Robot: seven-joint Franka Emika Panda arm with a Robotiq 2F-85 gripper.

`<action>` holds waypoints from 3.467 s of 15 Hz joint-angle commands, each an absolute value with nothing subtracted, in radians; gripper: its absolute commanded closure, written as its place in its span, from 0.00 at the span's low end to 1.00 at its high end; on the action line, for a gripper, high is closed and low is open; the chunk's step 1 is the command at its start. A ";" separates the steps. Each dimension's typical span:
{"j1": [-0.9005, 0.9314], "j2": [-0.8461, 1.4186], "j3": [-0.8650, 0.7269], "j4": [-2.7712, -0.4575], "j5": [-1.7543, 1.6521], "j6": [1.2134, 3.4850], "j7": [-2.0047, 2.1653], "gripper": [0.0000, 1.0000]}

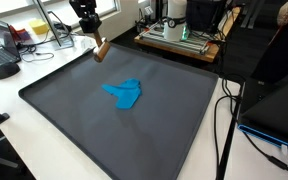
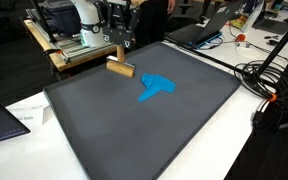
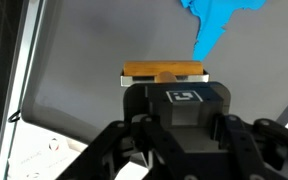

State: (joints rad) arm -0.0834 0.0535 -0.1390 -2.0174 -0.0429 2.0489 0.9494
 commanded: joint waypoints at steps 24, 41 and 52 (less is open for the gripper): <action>-0.012 0.023 -0.039 -1.983 -0.104 1.881 1.448 0.78; 0.129 0.037 0.099 -1.984 -0.373 1.901 1.407 0.78; 0.193 0.026 0.164 -2.072 -0.466 2.096 1.328 0.78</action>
